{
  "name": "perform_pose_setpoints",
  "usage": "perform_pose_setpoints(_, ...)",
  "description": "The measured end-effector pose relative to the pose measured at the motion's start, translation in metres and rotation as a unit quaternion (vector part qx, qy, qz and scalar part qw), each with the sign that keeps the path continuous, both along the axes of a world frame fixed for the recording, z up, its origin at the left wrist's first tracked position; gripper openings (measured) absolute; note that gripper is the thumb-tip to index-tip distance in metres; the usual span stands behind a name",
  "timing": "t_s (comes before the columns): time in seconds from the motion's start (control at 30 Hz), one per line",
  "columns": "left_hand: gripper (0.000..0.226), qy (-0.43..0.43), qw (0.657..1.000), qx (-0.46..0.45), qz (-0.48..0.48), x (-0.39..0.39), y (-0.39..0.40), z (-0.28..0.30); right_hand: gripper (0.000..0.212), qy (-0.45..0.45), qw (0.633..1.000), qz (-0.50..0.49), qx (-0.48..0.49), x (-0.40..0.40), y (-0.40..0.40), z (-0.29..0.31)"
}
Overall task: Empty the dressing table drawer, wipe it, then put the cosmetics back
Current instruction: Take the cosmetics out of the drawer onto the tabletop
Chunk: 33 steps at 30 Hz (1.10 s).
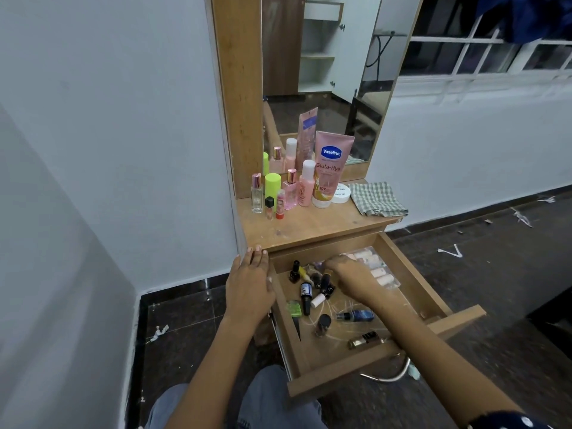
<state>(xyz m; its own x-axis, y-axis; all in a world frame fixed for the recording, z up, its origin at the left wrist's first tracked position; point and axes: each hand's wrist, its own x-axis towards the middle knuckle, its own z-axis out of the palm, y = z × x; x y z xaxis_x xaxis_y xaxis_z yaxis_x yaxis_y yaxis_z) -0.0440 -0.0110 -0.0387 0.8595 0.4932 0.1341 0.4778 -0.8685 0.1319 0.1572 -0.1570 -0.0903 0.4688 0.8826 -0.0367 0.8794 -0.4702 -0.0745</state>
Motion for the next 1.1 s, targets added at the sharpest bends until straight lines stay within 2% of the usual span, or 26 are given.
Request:
perform_pose_setpoints(0.17,0.058,0.005,1.000,0.001,0.001,0.001,0.000,-0.001,0.032,-0.009,0.998,-0.046,-0.050,0.009,-0.007,0.012)
perform_pose_setpoints(0.3,0.059,0.013,1.000,0.011,0.001,0.002,0.001,-0.001,0.022,0.025,0.996,-0.087,-0.009,0.025,-0.004,0.019)
perform_pose_setpoints(0.47,0.058,0.021,1.000,0.014,0.003,0.002,0.000,0.000,0.034,0.002,0.997,-0.068,-0.040,0.022,0.015,0.007)
perform_pose_setpoints(0.67,0.058,0.033,0.999,0.017,0.002,0.002,0.001,0.001,0.027,-0.020,0.994,-0.066,-0.085,0.022,0.025,-0.005)
perform_pose_setpoints(0.87,0.058,0.028,0.999,0.017,0.005,0.003,0.000,0.001,0.023,-0.056,0.987,-0.077,-0.128,0.008,0.025,0.010)
perform_pose_setpoints(1.0,0.058,0.025,1.000,0.017,0.004,0.002,0.001,0.000,0.016,0.018,0.988,-0.147,-0.045,0.001,0.008,0.023)
perform_pose_setpoints(1.1,0.058,0.019,1.000,0.013,0.002,0.002,0.001,-0.001,0.014,0.162,0.966,-0.186,0.077,0.002,-0.008,0.043)
